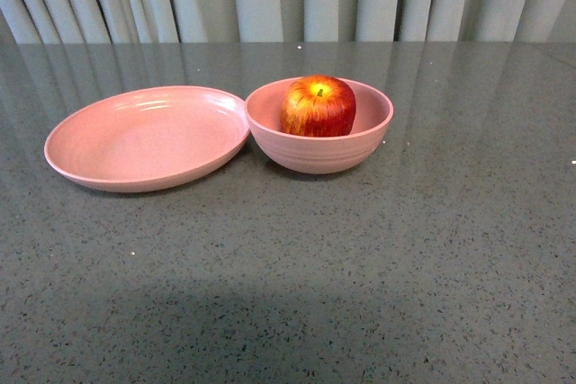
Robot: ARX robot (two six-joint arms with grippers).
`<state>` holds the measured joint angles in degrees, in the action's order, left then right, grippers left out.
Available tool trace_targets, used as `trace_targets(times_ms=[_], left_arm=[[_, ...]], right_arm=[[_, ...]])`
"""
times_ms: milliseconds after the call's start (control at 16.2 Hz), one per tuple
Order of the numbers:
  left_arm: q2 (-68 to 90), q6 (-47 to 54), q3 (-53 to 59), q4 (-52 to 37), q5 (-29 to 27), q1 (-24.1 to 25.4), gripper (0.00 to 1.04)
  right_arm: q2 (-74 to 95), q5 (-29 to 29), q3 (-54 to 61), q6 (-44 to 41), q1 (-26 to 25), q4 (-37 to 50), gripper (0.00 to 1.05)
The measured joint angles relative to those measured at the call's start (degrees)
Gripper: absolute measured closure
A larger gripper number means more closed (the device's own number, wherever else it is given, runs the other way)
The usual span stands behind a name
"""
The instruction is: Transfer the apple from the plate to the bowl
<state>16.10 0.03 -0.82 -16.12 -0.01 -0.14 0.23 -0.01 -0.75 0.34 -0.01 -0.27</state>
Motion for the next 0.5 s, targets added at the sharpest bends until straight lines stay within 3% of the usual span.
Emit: trace_targets(times_ms=[371,495], left_arm=[[-6.0,0.0,0.0,6.0,0.0,0.0,1.04],[-14.1,0.0,0.0,17.0,0.0,0.0,1.04]], right_arm=[[0.0,0.0,0.0,0.0,0.0,0.0,0.07],[0.0,0.0,0.0,0.0,0.0,0.0,0.07]])
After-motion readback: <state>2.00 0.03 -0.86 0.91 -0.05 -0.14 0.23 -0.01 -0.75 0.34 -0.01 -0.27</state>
